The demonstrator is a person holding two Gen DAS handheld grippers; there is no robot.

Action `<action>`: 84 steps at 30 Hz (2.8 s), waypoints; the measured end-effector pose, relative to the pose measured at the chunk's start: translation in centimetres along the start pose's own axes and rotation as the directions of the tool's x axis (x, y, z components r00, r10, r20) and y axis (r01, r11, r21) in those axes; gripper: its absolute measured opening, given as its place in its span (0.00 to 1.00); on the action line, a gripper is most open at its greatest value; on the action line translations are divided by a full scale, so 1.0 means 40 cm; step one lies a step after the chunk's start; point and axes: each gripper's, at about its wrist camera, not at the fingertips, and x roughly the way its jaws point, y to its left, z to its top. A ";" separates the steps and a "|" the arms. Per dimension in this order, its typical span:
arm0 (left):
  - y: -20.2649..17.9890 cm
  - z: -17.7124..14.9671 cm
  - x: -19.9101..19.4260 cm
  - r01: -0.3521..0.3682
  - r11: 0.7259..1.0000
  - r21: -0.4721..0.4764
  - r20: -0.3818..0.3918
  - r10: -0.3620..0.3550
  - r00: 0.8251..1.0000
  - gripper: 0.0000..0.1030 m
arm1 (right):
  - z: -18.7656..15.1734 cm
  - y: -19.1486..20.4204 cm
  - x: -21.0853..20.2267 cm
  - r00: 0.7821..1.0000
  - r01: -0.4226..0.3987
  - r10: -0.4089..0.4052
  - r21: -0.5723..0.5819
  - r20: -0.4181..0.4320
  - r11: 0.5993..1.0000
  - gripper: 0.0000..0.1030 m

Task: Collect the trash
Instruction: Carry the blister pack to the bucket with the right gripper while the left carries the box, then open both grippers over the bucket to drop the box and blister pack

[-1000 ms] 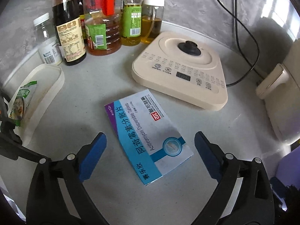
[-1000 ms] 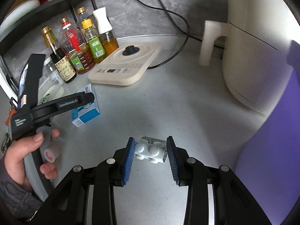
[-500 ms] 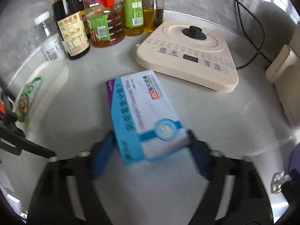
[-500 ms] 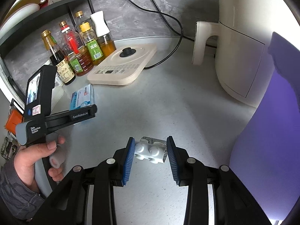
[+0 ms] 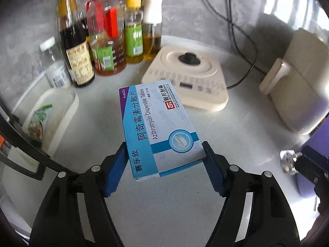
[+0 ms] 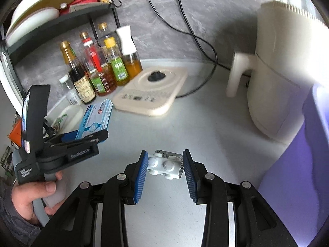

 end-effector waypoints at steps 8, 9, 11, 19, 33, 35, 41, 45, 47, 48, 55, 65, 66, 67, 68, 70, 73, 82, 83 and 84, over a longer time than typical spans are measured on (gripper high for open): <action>-0.001 0.035 -0.108 0.017 0.999 0.048 0.079 -0.020 0.997 0.69 | 0.046 0.031 -0.070 0.996 -0.024 0.025 -0.012 0.087 1.000 0.34; -0.004 0.040 -0.121 0.012 0.999 0.053 0.086 -0.016 0.996 0.69 | 0.053 0.034 -0.084 0.994 -0.027 0.028 -0.015 0.104 1.000 0.34; -0.006 0.051 -0.144 0.015 0.998 0.057 0.101 -0.021 0.995 0.69 | 0.063 0.038 -0.104 0.991 -0.029 0.031 -0.017 0.127 0.999 0.34; -0.035 0.088 -0.244 0.044 0.995 0.093 0.173 -0.060 0.983 0.69 | 0.100 0.047 -0.190 0.977 -0.031 0.038 -0.034 0.208 0.999 0.34; -0.155 0.129 -0.299 0.130 0.971 0.201 0.202 -0.171 0.964 0.69 | 0.133 -0.002 -0.342 0.947 0.019 -0.011 -0.020 0.320 1.000 0.34; -0.179 0.137 -0.303 0.149 0.964 0.220 0.203 -0.194 0.960 0.69 | 0.135 -0.017 -0.356 0.944 0.035 -0.032 -0.004 0.329 0.999 0.34; -0.260 0.153 -0.313 0.206 0.937 0.282 0.199 -0.267 0.943 0.69 | 0.131 -0.079 -0.395 0.932 0.096 -0.110 0.057 0.347 0.994 0.34; -0.320 0.156 -0.314 0.248 0.913 0.323 0.187 -0.319 0.929 0.69 | 0.121 -0.116 -0.422 0.920 0.136 -0.162 0.097 0.356 0.986 0.34; -0.347 0.157 -0.311 0.266 0.902 0.341 0.179 -0.340 0.923 0.69 | 0.115 -0.136 -0.436 0.914 0.157 -0.189 0.118 0.358 0.981 0.34; -0.361 0.156 -0.311 0.274 0.896 0.350 0.175 -0.350 0.920 0.69 | 0.112 -0.145 -0.443 0.911 0.166 -0.201 0.129 0.359 0.978 0.34; -0.464 0.143 -0.305 0.331 0.848 0.413 0.135 -0.417 0.899 0.69 | 0.075 -0.215 -0.490 0.891 0.228 -0.288 0.203 0.351 0.952 0.34; -0.608 0.112 -0.305 0.411 0.772 0.485 0.069 -0.502 0.862 0.69 | 0.000 -0.318 -0.546 0.864 0.299 -0.393 0.307 0.314 0.904 0.34; -0.618 0.109 -0.306 0.415 0.767 0.489 0.064 -0.506 0.860 0.69 | -0.005 -0.326 -0.549 0.864 0.302 -0.397 0.312 0.310 0.901 0.34; -0.625 0.106 -0.307 0.419 0.763 0.492 0.060 -0.510 0.858 0.69 | -0.012 -0.337 -0.551 0.863 0.306 -0.403 0.319 0.304 0.897 0.35; -0.636 0.102 -0.308 0.425 0.756 0.497 0.054 -0.516 0.855 0.69 | -0.017 -0.344 -0.552 0.862 0.314 -0.411 0.325 0.298 0.892 0.35; -0.658 0.093 -0.310 0.436 0.741 0.510 0.041 -0.528 0.848 0.69 | -0.028 -0.361 -0.559 0.855 0.327 -0.430 0.342 0.289 0.881 0.60; -0.685 0.079 -0.311 0.450 0.721 0.527 0.020 -0.541 0.841 0.69 | -0.039 -0.376 -0.574 0.846 0.333 -0.444 0.357 0.296 0.873 0.63; -0.761 0.029 -0.311 0.493 0.662 0.565 -0.049 -0.570 0.820 0.69 | -0.100 -0.413 -0.619 0.828 0.357 -0.489 0.415 0.274 0.837 0.63; -0.769 0.024 -0.309 0.510 0.650 0.564 -0.068 -0.579 0.813 0.69 | -0.105 -0.415 -0.623 0.827 0.358 -0.491 0.419 0.272 0.835 0.62; -0.776 0.021 -0.308 0.524 0.639 0.562 -0.086 -0.586 0.806 0.70 | -0.110 -0.417 -0.627 0.827 0.359 -0.494 0.422 0.270 0.832 0.62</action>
